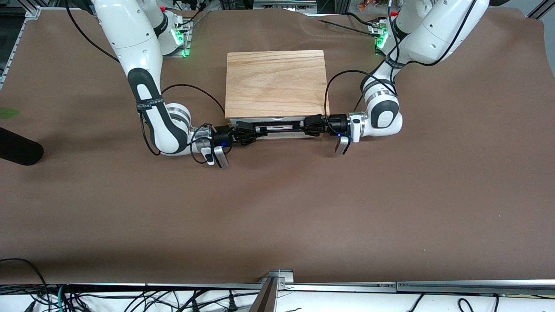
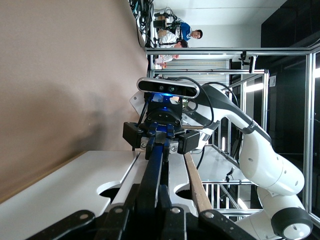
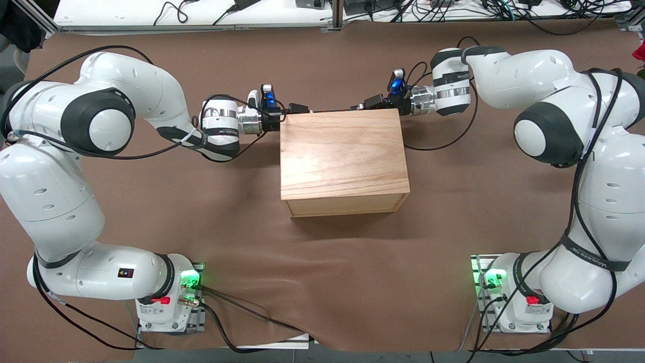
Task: Pull top drawer with both arms simultaneously
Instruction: 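Pull the handle outward with both grippers to slide the drawer open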
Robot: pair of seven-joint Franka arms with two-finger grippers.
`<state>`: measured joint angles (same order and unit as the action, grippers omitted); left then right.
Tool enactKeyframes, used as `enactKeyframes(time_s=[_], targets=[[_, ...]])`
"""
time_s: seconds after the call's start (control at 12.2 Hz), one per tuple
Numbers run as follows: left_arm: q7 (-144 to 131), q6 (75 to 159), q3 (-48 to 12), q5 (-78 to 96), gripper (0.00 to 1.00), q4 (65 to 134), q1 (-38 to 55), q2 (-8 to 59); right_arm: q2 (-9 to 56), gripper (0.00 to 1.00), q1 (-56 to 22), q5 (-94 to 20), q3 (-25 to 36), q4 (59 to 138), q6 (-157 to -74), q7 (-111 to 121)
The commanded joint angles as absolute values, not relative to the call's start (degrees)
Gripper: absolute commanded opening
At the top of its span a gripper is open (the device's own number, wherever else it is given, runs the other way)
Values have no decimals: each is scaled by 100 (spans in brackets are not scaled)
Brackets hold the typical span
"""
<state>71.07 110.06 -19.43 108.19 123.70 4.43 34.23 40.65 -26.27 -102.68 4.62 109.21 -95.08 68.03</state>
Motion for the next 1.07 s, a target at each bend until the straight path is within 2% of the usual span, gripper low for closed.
enactKeyframes(time_s=[0.0,0.98], targets=[[6962,11268,-2057,10530,0,12446,650,3647,4078,13,-2523,-10380,483,10591,-9580,6558],[6047,11268,-2021,10143,0,11918,545,3920,4473,13,-2391,-10380,492,9835,-9738,6074]])
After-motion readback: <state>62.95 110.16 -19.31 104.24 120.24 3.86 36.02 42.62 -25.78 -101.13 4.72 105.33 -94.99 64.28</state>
